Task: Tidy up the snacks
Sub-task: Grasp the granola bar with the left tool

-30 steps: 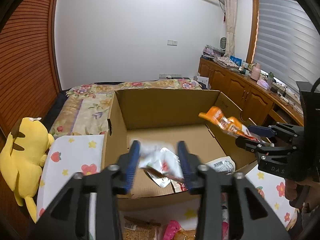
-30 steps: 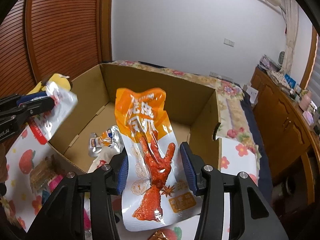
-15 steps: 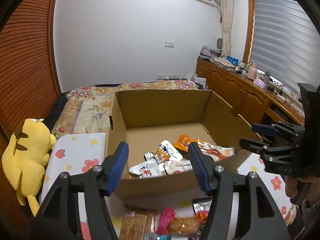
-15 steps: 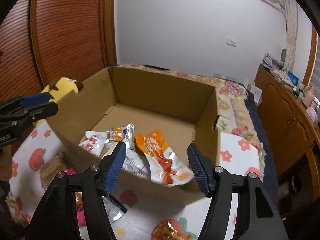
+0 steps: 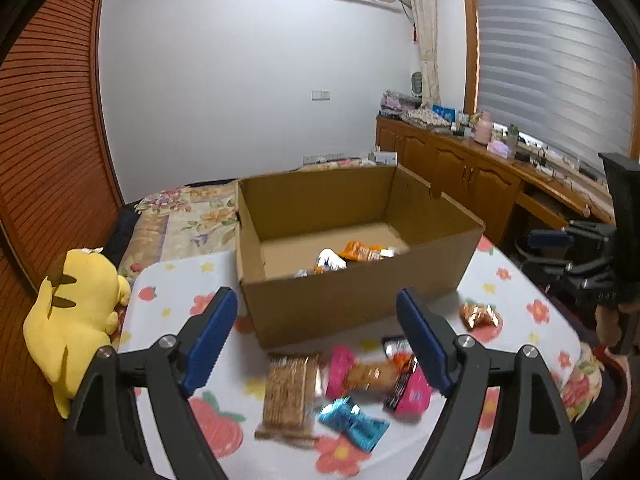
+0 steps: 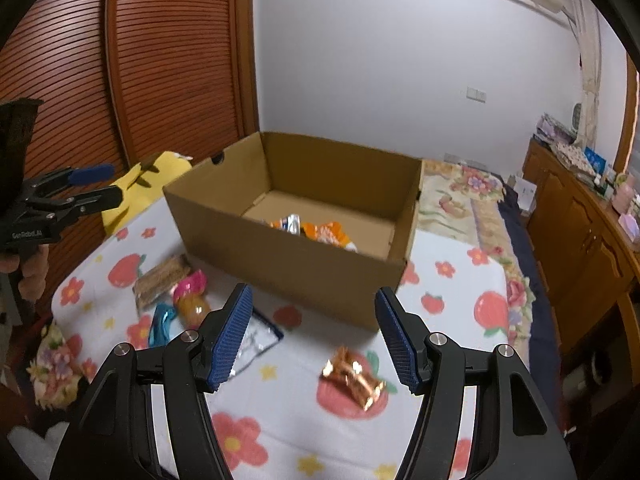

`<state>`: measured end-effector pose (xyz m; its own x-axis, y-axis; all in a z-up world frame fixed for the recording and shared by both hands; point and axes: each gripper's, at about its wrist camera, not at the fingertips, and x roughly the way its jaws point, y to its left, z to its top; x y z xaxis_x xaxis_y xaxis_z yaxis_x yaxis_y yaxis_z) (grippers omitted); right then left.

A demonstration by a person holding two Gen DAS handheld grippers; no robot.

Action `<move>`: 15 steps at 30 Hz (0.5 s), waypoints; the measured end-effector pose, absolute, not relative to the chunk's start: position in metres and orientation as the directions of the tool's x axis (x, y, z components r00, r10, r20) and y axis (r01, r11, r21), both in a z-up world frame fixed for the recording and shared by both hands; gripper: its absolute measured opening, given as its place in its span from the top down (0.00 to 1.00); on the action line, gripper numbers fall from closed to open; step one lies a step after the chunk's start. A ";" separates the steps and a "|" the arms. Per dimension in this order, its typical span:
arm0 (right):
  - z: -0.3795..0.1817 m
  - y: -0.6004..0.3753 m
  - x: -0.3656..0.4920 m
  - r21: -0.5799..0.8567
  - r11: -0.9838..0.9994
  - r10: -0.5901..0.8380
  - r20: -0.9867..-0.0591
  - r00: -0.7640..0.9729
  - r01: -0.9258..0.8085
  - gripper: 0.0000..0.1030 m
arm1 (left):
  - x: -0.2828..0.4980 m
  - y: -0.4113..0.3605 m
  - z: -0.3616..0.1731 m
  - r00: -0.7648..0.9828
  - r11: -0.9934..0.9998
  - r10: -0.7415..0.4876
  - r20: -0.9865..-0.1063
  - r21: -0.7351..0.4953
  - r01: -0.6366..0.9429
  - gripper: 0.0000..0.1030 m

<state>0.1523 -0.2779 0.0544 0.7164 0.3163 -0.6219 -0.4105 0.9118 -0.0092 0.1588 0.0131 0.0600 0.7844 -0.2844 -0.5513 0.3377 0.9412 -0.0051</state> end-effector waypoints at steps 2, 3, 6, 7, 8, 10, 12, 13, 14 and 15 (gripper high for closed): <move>0.048 -0.283 0.149 -0.003 0.917 0.307 -0.631 0.713 -0.398 0.37 | 0.156 0.019 0.051 0.778 0.943 -0.278 -0.563 -0.004 0.334 0.20; 0.044 -0.286 0.148 0.006 0.919 0.308 -0.635 0.708 -0.394 0.37 | 0.154 0.021 0.047 0.774 0.943 -0.278 -0.569 -0.009 0.332 0.20; 0.034 -0.294 0.147 0.014 0.923 0.302 -0.648 0.699 -0.385 0.37 | 0.153 0.028 0.034 0.757 0.944 -0.288 -0.587 -0.039 0.328 0.20; 0.029 -0.295 0.148 0.007 0.925 0.291 -0.655 0.697 -0.380 0.37 | 0.153 0.029 0.030 0.752 0.944 -0.291 -0.592 -0.048 0.328 0.20; 0.024 -0.296 0.150 0.005 0.927 0.283 -0.661 0.695 -0.374 0.37 | 0.153 0.031 0.025 0.746 0.944 -0.293 -0.598 -0.056 0.326 0.20; 0.015 -0.301 0.153 0.012 0.932 0.276 -0.672 0.687 -0.363 0.37 | 0.154 0.032 0.015 0.737 0.945 -0.293 -0.609 -0.068 0.320 0.20; 0.006 -0.304 0.156 0.019 0.935 0.270 -0.683 0.679 -0.353 0.37 | 0.157 0.032 0.006 0.726 0.945 -0.294 -0.622 -0.077 0.317 0.20; 0.002 -0.305 0.158 0.019 0.937 0.265 -0.689 0.674 -0.349 0.37 | 0.157 0.033 0.002 0.723 0.946 -0.292 -0.627 -0.077 0.316 0.20; -0.003 -0.306 0.159 0.018 0.938 0.260 -0.695 0.670 -0.345 0.37 | 0.158 0.032 -0.002 0.719 0.946 -0.289 -0.632 -0.075 0.315 0.20; -0.007 -0.307 0.160 0.016 0.939 0.256 -0.701 0.666 -0.343 0.37 | 0.159 0.032 -0.007 0.714 0.946 -0.287 -0.638 -0.073 0.315 0.20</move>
<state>0.1603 -0.3071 -0.0067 0.6662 0.2555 -0.7006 -0.3432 0.9391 0.0162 0.1587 0.0322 -0.0072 0.7141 -0.2870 -0.6385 0.3148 0.9463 -0.0733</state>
